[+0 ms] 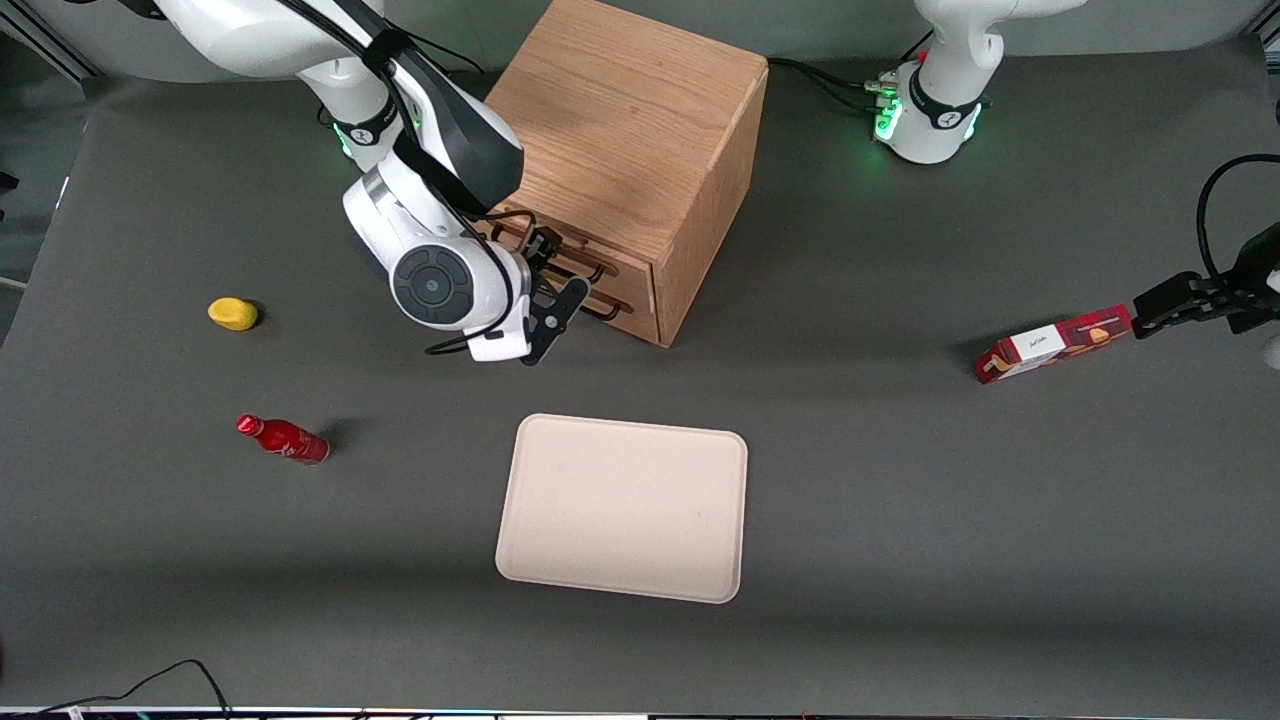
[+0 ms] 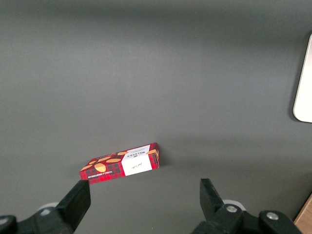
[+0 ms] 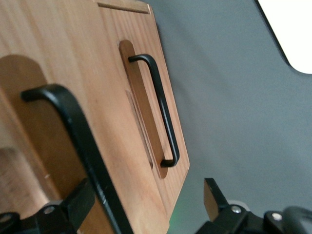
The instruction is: Close top drawer
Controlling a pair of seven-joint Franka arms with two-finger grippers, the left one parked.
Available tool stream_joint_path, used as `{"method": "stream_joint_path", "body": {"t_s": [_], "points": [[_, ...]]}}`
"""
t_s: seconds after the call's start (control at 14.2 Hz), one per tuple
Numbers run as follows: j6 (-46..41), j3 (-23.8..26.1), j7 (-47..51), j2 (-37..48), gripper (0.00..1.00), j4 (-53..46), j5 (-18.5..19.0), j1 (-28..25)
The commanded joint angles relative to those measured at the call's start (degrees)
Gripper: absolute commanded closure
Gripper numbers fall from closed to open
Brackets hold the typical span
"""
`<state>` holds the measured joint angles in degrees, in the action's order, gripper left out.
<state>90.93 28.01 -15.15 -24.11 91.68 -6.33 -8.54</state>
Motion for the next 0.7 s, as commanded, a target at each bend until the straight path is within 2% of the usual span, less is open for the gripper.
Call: {"method": "stream_joint_path", "body": {"t_s": [0.0,0.28,0.63], "points": [[-4.3,0.7,1.7,1.5,0.0,-2.2,-0.7,0.4],[-9.4,0.0,1.7,1.7,0.0,-6.8,-0.7,0.8],[-10.7,-8.0,1.4,7.4,0.0,-8.1,-0.6,1.3]]}}
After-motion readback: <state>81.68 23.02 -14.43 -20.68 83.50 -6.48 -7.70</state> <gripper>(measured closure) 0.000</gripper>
